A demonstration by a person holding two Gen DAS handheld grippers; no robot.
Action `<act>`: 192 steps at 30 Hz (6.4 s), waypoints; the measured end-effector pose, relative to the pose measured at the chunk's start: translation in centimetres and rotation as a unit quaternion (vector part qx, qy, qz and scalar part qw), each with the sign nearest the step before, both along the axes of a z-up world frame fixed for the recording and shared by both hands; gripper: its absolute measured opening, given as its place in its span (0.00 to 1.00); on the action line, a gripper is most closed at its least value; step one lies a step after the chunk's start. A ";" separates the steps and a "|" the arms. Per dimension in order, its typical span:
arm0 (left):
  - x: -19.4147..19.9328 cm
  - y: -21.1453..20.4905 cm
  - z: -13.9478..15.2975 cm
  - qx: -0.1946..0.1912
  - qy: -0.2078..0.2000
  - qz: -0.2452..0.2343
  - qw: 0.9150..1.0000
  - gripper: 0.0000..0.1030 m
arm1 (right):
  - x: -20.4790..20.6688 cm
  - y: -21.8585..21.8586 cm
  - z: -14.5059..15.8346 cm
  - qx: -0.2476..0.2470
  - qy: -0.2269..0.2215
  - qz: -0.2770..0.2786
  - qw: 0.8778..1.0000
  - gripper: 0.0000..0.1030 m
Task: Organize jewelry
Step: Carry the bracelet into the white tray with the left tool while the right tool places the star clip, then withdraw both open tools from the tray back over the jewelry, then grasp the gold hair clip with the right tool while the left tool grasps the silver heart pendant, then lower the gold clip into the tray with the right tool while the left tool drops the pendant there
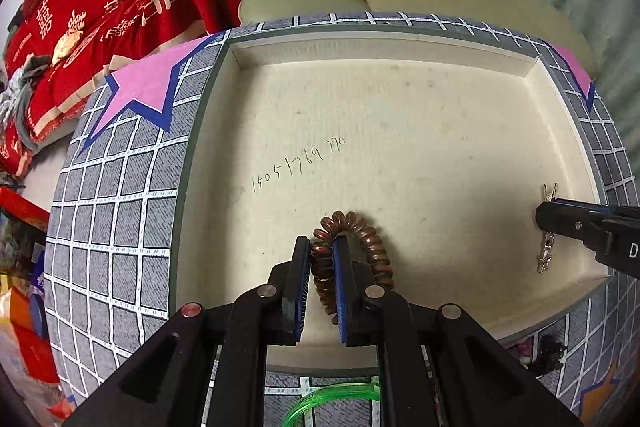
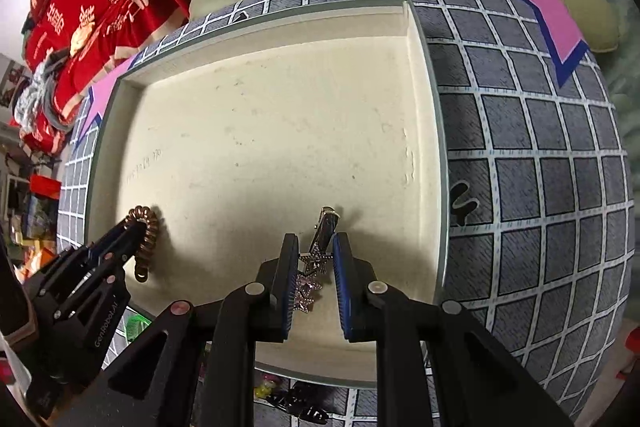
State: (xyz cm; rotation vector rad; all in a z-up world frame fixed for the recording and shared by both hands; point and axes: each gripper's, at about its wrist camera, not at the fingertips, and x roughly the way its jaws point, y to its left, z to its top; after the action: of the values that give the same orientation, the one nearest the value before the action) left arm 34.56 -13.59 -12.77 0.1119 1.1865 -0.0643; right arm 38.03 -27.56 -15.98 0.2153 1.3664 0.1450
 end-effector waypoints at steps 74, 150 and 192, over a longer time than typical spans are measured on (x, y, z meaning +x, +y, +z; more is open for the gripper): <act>-18.9 4.3 0.6 0.001 0.018 -0.031 0.999 1.00 | -18.9 2.0 -1.2 0.023 0.084 -0.190 0.978 0.65; -8.1 4.4 8.3 -0.133 -0.042 0.025 0.990 0.27 | -7.8 -0.9 7.4 0.052 -0.053 -0.015 0.997 0.04; 2.4 -1.3 0.9 -0.011 -0.018 0.010 1.000 0.27 | 2.0 1.2 -0.9 0.059 -0.016 0.039 0.997 0.10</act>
State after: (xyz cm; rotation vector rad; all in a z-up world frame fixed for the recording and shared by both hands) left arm 36.97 -14.89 -11.85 0.0823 1.1507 -0.0572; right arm 39.99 -26.31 -16.85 0.2575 1.3353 0.2949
